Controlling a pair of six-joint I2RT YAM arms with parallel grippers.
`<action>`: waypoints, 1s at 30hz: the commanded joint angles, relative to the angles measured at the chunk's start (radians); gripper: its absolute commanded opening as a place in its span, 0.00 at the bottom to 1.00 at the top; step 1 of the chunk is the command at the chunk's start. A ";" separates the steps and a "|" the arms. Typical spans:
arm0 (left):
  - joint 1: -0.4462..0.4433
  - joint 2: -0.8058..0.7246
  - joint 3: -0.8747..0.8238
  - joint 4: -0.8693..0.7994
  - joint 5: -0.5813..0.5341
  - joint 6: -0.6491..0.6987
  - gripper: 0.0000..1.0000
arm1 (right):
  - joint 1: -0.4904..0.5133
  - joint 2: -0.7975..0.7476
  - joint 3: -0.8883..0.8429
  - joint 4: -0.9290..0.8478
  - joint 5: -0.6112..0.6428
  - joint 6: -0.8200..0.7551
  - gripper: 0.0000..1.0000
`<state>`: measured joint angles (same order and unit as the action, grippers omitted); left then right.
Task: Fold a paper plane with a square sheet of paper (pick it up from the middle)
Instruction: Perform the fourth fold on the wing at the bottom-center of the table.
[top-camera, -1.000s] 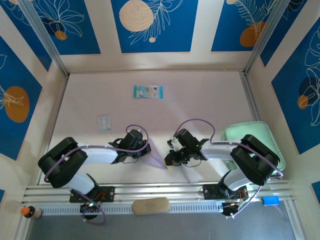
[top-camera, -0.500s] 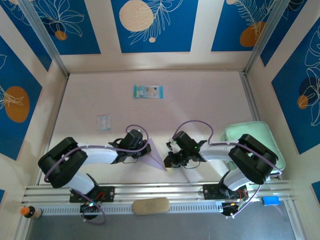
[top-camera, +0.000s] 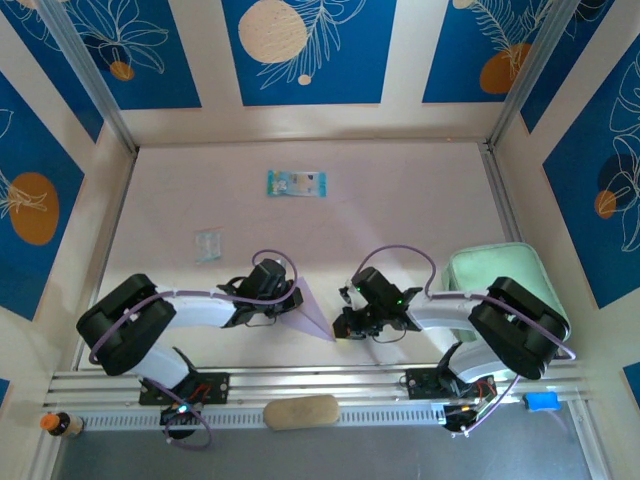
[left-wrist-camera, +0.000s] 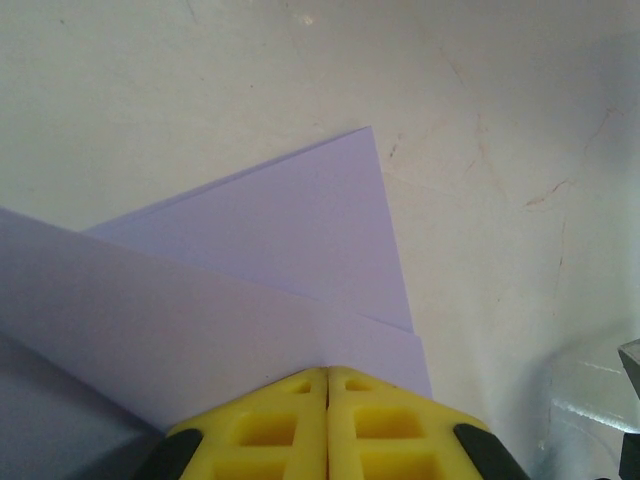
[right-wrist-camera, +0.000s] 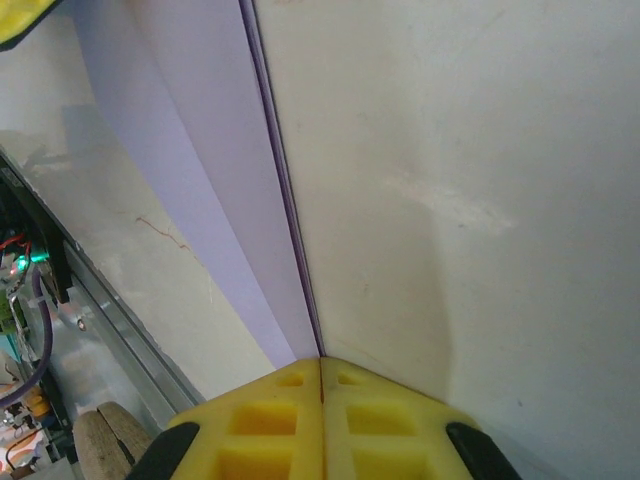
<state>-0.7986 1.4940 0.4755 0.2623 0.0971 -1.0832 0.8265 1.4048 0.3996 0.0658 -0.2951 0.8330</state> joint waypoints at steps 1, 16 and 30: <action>0.020 0.029 -0.020 -0.058 -0.057 -0.001 0.07 | 0.005 -0.001 -0.048 -0.144 -0.002 0.020 0.04; 0.023 0.038 -0.020 -0.045 -0.047 0.010 0.07 | 0.002 -0.116 -0.041 -0.243 0.036 0.029 0.07; 0.024 0.028 -0.028 -0.005 -0.020 0.022 0.07 | -0.106 -0.106 0.147 -0.127 -0.141 -0.024 0.06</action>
<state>-0.7856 1.5032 0.4744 0.2878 0.0959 -1.0782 0.7189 1.2312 0.4931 -0.1215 -0.3332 0.8368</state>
